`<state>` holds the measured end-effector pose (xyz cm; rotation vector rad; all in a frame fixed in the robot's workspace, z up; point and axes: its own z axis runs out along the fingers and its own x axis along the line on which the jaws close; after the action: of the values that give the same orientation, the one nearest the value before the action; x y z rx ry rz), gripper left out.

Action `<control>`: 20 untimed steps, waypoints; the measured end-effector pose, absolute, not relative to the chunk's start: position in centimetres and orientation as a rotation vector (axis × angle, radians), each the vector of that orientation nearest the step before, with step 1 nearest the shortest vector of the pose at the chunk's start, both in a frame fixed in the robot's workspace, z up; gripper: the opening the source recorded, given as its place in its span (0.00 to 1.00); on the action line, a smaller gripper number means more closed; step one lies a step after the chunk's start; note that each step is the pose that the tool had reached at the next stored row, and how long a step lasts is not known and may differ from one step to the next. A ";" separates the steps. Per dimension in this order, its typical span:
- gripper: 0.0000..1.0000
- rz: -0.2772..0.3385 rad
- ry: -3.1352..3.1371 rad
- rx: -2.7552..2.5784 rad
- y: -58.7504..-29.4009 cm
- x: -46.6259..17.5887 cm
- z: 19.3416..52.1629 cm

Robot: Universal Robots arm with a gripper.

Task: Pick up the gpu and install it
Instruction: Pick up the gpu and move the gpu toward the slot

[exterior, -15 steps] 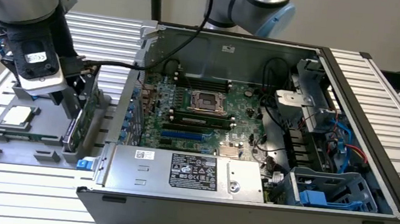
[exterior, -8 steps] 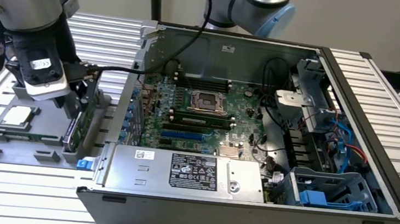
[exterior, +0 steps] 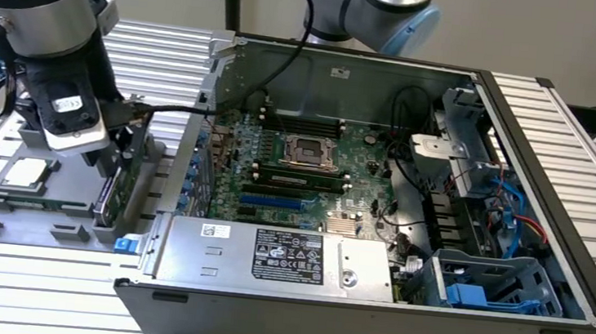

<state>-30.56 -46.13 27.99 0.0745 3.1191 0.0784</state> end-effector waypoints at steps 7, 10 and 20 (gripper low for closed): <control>1.00 0.079 3.119 0.063 -46.1 -30.6 27.0; 1.00 0.079 3.120 0.060 -46.1 -30.7 26.5; 1.00 0.079 3.120 0.046 -45.2 -30.9 25.0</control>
<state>-30.87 -45.16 25.00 0.0465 3.1201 0.0787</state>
